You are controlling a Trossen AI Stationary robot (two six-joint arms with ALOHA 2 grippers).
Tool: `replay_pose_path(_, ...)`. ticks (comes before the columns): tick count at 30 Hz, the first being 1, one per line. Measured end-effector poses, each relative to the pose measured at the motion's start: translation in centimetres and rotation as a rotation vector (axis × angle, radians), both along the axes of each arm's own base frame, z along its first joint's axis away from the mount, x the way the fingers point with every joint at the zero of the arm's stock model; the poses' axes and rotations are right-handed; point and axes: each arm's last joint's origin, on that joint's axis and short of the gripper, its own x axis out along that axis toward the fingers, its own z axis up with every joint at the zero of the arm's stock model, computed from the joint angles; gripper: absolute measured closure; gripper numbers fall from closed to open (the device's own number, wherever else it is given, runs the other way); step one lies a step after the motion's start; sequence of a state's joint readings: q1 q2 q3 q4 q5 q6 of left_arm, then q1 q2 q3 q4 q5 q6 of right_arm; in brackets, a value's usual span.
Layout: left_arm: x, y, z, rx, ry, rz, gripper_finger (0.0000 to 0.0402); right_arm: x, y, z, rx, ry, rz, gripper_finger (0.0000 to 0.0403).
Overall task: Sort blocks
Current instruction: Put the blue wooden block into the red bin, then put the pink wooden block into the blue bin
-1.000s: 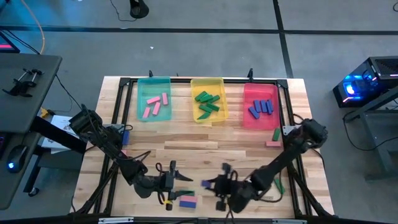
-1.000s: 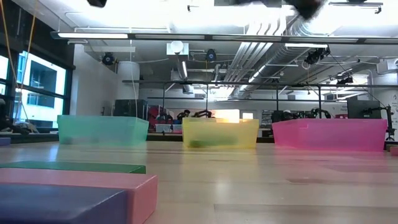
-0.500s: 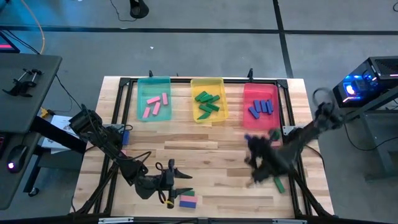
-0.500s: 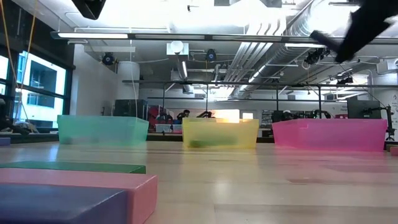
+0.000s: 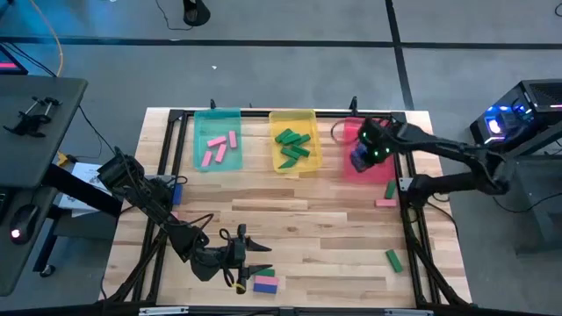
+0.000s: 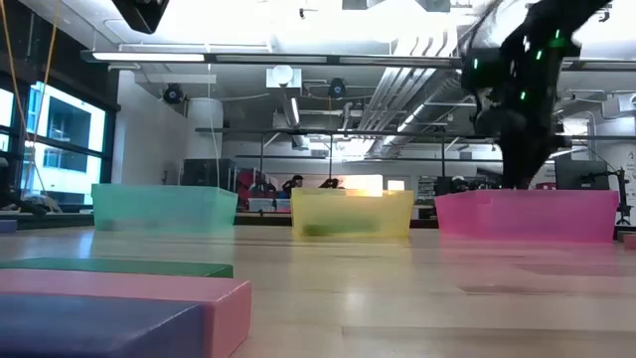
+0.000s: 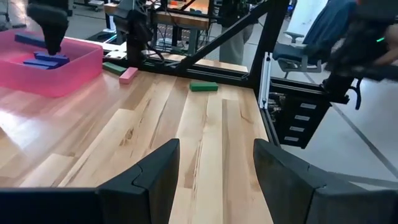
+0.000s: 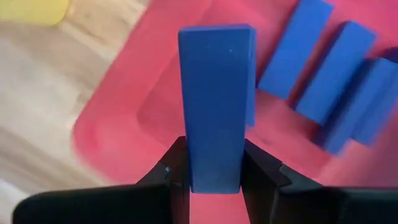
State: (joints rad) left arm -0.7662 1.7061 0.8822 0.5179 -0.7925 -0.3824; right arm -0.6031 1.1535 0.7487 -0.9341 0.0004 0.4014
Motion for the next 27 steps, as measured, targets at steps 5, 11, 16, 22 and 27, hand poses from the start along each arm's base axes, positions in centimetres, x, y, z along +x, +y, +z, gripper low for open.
replay_pose_path(5, 0.0, 0.0, 0.0, -0.029, 0.003, 0.007, 0.0209, -0.9, -3.0, -2.6, 0.073, 0.001, -0.055, 0.0329)
replay_pose_path(11, 0.0, 0.0, -0.1, -0.054, 0.004, 0.013, 0.0209, -0.8, -4.2, -4.7, 0.149, 0.085, -0.059, 0.0321)
replay_pose_path(16, 0.0, 0.0, -0.1, -0.052, 0.006, 0.013, 0.0209, -0.5, -4.5, -5.7, 0.192, 0.115, -0.051, 0.0272)
replay_pose_path(22, -0.1, 0.1, -0.3, -0.06, 0.018, 0.019, 0.0209, -0.4, -4.8, -5.0, 0.146, 0.137, -0.042, 0.0246)
replay_pose_path(27, -0.1, 0.1, -0.4, -0.082, 0.031, 0.026, 0.0209, 0.0, -4.7, -1.5, 0.02, 0.126, -0.044, 0.0244)
